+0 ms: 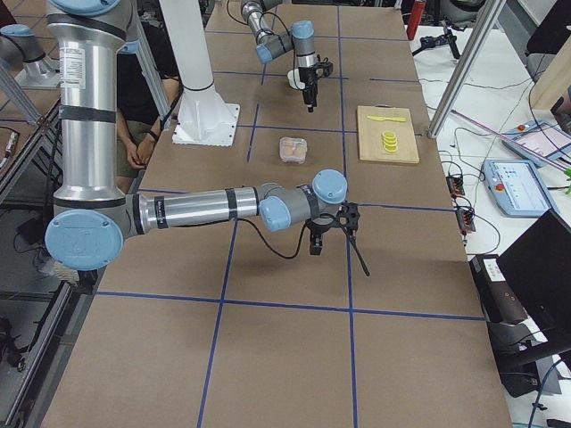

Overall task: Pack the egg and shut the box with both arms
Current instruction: 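Open the left gripper to release the egg and raise it, then swing the clear lid shut with the right gripper while the left arm withdraws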

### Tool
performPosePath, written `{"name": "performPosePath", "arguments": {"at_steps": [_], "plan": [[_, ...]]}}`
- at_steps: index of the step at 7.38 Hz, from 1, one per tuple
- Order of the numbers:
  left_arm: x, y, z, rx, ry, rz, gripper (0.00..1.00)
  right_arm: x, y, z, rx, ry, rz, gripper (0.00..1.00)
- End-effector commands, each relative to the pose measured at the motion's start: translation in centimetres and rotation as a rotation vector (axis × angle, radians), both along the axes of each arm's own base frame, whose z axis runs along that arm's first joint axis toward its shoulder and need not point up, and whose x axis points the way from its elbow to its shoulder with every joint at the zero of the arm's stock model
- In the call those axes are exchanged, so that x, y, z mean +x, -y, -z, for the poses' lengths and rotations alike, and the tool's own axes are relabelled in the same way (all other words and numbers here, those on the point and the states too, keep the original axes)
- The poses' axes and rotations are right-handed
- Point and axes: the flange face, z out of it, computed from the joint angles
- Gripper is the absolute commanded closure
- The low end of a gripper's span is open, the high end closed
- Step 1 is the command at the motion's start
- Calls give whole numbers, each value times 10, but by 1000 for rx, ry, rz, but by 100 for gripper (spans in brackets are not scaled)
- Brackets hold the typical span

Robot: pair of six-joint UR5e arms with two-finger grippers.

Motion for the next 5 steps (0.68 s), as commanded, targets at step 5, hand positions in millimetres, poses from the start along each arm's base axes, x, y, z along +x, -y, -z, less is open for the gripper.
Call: {"name": "performPosePath", "arguments": {"at_steps": [5], "plan": [[-109, 79, -64, 141, 111, 8, 34, -278, -56, 208, -54, 227, -220, 0]]}}
